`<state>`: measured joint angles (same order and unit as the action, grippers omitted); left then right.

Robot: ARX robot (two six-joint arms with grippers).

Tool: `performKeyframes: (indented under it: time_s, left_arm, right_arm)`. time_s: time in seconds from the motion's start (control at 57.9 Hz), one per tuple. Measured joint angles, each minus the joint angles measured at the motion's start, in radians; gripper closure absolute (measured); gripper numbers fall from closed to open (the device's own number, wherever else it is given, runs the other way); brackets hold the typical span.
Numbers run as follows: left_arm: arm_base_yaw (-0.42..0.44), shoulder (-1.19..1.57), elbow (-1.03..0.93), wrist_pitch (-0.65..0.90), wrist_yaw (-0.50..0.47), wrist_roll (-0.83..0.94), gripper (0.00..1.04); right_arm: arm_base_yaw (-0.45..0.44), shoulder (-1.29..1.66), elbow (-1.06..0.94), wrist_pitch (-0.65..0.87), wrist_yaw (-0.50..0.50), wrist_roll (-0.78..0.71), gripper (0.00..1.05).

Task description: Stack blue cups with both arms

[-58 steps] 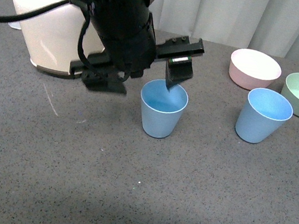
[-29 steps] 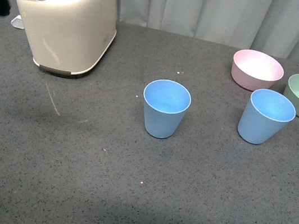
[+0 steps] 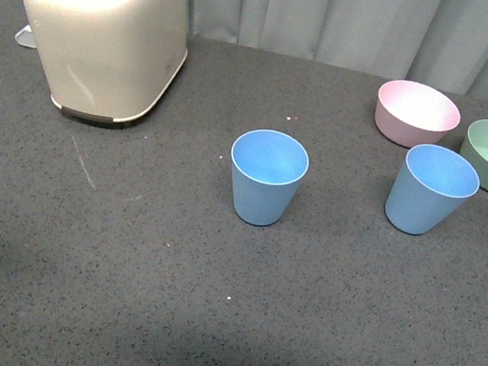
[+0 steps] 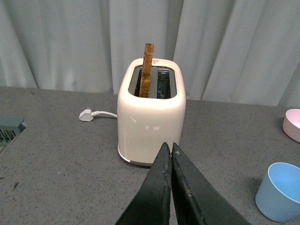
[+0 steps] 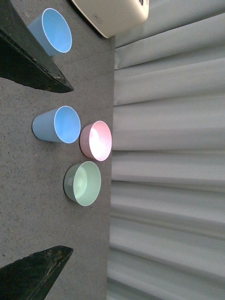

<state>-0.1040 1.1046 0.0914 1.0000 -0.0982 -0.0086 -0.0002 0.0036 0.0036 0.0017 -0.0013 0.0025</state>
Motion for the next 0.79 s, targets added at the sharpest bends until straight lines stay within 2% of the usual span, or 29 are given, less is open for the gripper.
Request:
performKeyframes:
  time_s: [0.104,0.155,0.242,0.794]
  left_arm:
    - [0.024,-0.1,-0.029,-0.072,0.023,0.0,1.01]
    - [0.063,-0.142,-0.04,-0.105,0.08,0.001,1.01]
    - [0.097,-0.217,-0.055,-0.163,0.091,0.001,1.01]
    - [0.101,-0.594,-0.072,-0.496,0.098,0.001,1.01]
  right_arm:
    - [0.0,0.0,0.0,0.0,0.0,0.0,0.1]
    - [0.0,0.0,0.0,0.0,0.0,0.0,0.1]
    - [0.0,0.0,0.0,0.0,0.0,0.0,0.1]
    - [0.0,0.0,0.0,0.0,0.0,0.0,0.1]
